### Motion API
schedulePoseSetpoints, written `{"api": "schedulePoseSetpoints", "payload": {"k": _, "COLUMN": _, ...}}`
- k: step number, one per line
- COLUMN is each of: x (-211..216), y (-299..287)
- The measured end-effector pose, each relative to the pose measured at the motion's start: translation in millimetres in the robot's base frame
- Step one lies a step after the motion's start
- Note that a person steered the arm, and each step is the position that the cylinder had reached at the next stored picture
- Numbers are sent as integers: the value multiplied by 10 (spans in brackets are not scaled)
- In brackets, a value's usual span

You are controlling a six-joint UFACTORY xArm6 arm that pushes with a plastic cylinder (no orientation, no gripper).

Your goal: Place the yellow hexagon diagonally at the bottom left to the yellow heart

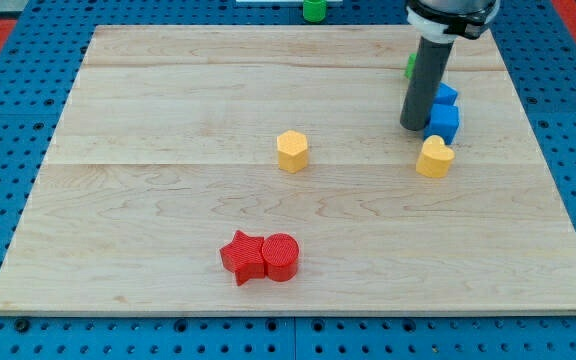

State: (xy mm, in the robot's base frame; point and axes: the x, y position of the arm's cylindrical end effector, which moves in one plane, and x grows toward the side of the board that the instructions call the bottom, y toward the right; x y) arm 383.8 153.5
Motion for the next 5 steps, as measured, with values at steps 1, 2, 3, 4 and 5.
{"api": "schedulePoseSetpoints", "payload": {"k": 1, "x": 6, "y": 124}}
{"api": "schedulePoseSetpoints", "payload": {"k": 2, "x": -16, "y": -481}}
{"api": "schedulePoseSetpoints", "payload": {"k": 3, "x": -83, "y": -1411}}
{"api": "schedulePoseSetpoints", "payload": {"k": 4, "x": 159, "y": -1632}}
{"api": "schedulePoseSetpoints", "payload": {"k": 5, "x": 558, "y": -1546}}
